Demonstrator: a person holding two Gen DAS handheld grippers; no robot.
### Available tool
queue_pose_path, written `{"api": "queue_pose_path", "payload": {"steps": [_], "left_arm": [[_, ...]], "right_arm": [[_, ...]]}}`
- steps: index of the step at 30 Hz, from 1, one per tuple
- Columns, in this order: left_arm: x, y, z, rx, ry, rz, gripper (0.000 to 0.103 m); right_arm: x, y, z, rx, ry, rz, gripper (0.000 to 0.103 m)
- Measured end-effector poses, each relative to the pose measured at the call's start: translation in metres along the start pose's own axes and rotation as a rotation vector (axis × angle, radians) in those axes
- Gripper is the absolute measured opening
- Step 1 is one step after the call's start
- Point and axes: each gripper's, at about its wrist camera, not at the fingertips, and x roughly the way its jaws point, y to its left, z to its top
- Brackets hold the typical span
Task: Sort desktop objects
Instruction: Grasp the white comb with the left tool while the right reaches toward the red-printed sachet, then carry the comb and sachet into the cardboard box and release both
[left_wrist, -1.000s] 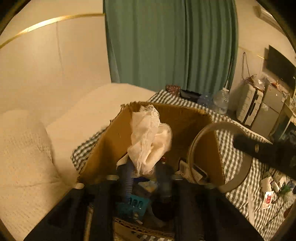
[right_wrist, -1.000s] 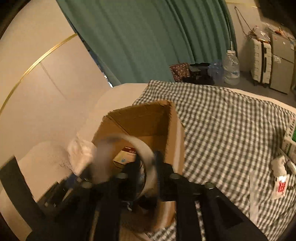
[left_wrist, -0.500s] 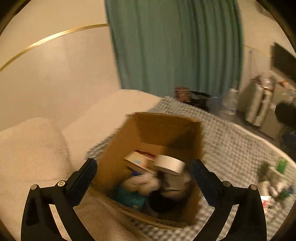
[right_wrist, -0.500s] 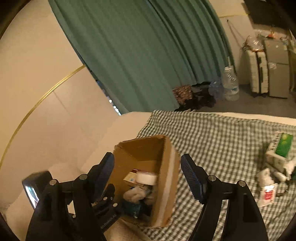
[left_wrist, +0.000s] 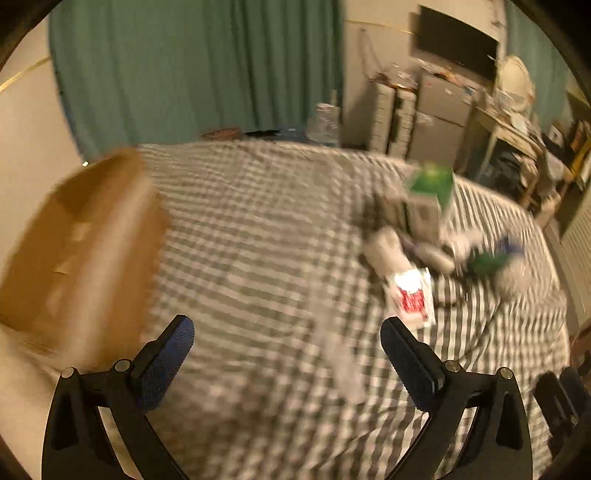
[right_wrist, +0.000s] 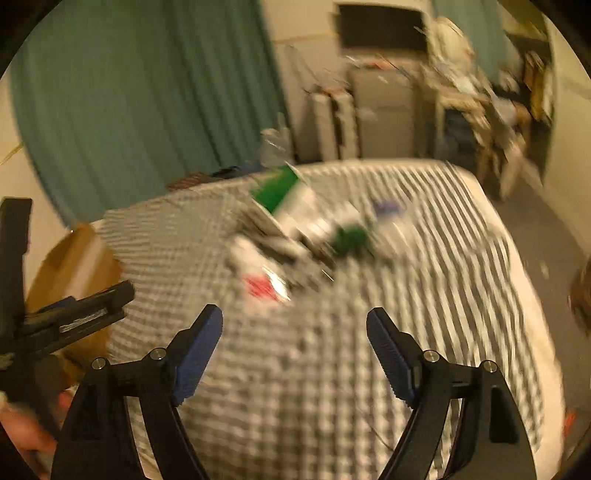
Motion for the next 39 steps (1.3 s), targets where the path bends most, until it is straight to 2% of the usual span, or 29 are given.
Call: {"api": "queue_pose_path", "payload": {"steps": [2,4,7,8,10,11,12,14,15,19,22,24,27,31,34,36,38,39], "left_arm": [[0.037,-0.016,-0.014,0.041,0.082,-0.014,0.103],[0.074,-0.022,-0.021,0.016,0.167,-0.031,0.103],[0.100,-0.014,-0.020,-0.086,0.202,-0.081,0.103],[0.103,-0.011,-0.019,-0.096,0.204,-0.093,0.098],[0.108,-0.007,-0.014,-0.081,0.187,-0.073,0.069],[0.106,-0.005,-0.010,-0.065,0.178,-0.067,0.042],[0.104,-0.002,-0.005,-0.069,0.186,-0.103,0.026],[0.101,0.010,0.004,-0.134,0.199,-0.194,0.026],[0.099,0.014,0.007,-0.149,0.192,-0.212,0.026],[0.088,0.023,0.019,-0.167,0.146,-0.218,0.026],[0.080,0.029,0.022,-0.157,0.120,-0.196,0.026],[0.075,0.032,0.025,-0.141,0.098,-0.159,0.026],[0.073,0.038,0.025,-0.158,0.100,-0.140,0.026],[0.076,0.044,0.014,-0.201,0.115,-0.143,0.026],[0.085,0.048,0.011,-0.223,0.140,-0.151,0.026],[0.090,0.047,0.008,-0.220,0.154,-0.146,0.026],[0.092,0.046,0.005,-0.229,0.163,-0.152,0.026],[0.091,0.045,0.004,-0.234,0.161,-0.157,0.026]], "right_arm": [[0.013,-0.029,-0.018,0.047,0.038,-0.003,0.080],[0.028,-0.048,-0.022,0.111,0.108,0.012,0.080],[0.033,-0.055,-0.015,0.139,0.081,0.059,0.080],[0.033,-0.053,-0.014,0.122,0.083,0.054,0.080],[0.040,-0.047,-0.017,0.091,0.096,0.054,0.080],[0.041,-0.045,-0.018,0.089,0.101,0.055,0.080],[0.045,-0.045,-0.018,0.094,0.107,0.062,0.080],[0.052,-0.048,-0.016,0.110,0.114,0.085,0.080],[0.054,-0.046,-0.015,0.114,0.116,0.096,0.080],[0.076,-0.025,-0.004,0.065,0.111,0.142,0.080],[0.093,-0.003,0.004,0.036,0.112,0.219,0.080],[0.113,0.013,0.008,-0.004,0.136,0.200,0.080],[0.145,0.031,0.013,-0.041,0.192,0.188,0.080],[0.178,0.044,0.015,-0.033,0.252,0.186,0.080],[0.189,0.051,0.018,-0.050,0.259,0.138,0.080],[0.190,0.052,0.019,-0.075,0.268,0.092,0.060],[0.187,0.046,0.020,-0.074,0.276,0.063,0.011],[0.184,0.038,0.020,-0.039,0.295,0.099,0.003]]}}
